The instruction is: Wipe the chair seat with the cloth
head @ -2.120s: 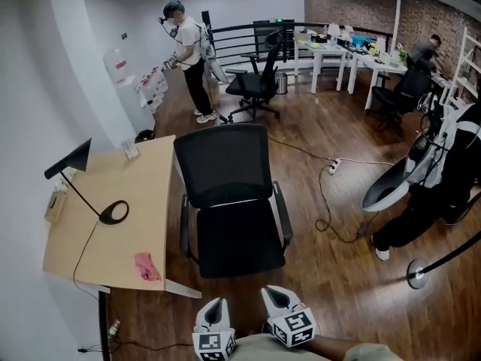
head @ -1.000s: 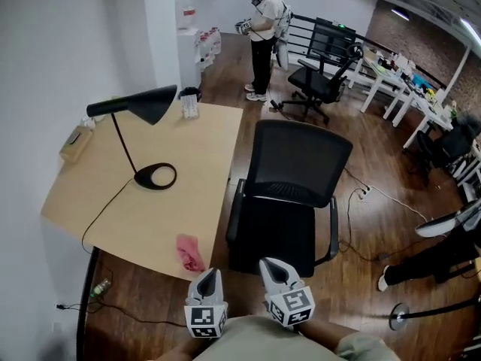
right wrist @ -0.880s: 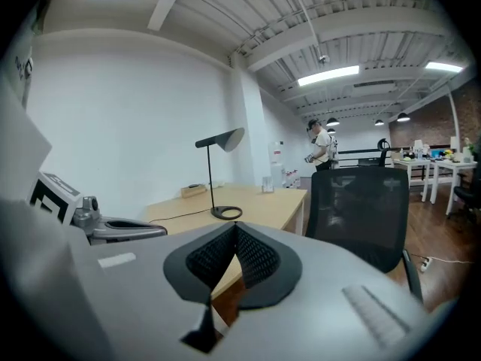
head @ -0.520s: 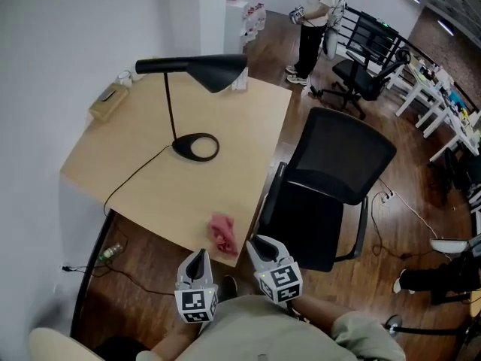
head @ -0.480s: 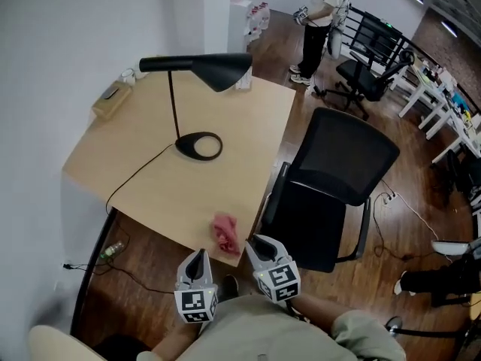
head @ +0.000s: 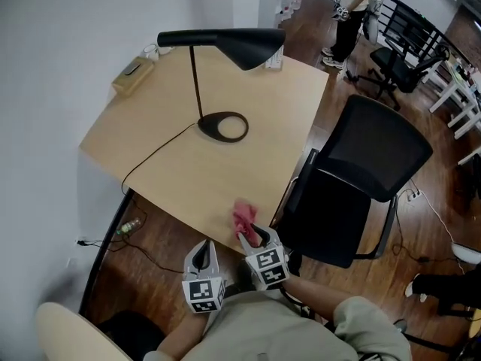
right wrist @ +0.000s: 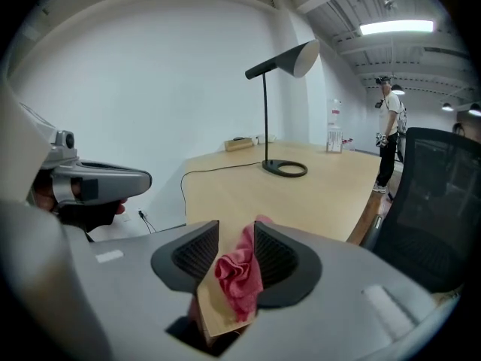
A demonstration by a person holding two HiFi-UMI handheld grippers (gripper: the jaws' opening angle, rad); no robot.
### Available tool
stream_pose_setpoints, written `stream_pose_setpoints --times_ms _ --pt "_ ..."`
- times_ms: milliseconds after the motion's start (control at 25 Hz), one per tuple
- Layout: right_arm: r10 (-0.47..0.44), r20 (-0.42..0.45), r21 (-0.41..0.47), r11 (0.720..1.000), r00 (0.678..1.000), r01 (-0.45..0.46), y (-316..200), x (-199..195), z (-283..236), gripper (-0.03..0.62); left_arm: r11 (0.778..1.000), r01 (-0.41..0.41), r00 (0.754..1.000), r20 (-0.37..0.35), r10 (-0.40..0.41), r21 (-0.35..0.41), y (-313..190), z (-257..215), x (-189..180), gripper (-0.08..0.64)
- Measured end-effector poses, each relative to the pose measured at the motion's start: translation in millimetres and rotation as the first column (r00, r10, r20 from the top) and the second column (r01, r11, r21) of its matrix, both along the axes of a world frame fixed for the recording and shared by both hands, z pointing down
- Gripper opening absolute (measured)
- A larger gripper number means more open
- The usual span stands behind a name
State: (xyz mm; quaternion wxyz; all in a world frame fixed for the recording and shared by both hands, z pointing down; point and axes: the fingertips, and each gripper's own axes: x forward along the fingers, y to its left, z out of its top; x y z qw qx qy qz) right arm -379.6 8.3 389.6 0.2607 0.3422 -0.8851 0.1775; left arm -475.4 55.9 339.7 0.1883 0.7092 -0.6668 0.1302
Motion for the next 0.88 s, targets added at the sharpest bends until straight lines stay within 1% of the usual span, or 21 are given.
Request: stream_pose_setpoints --times_ms 160,320,440,600,720,880 --pt "0.014 -0.035 -0.025 1.000 0.999 -0.014 -10 -6 29 0.161 1.000 -0.006 1.000 0.023 0.006 -0.016 -10 15 2 0.005" --pt "0.044 -0.107 -0.033 0.998 0.993 -0.048 -24 -1 57 0.178 1.000 0.004 1.000 0.014 -0.003 -0.029 -10 19 5 0.005" --pt "0.070 -0.146 -0.072 0.994 0.987 -0.081 -33 3 77 0.186 0.999 0.010 1.000 0.013 -0.009 -0.042 -6 22 6 0.005" --pt "0.055 -0.173 -0.093 0.993 0.983 -0.072 -39 0 91 0.186 0.998 0.023 1.000 0.016 -0.023 -0.051 -5 24 3 0.005" --pt "0.044 -0.166 -0.101 0.993 0.985 -0.062 -38 -4 95 0.167 0.998 0.028 0.999 0.018 -0.027 -0.057 -4 28 2 0.005" --pt "0.036 -0.154 -0.117 0.992 0.987 -0.054 -33 -8 96 0.100 0.998 0.027 1.000 0.013 -0.026 -0.061 -4 29 3 0.005"
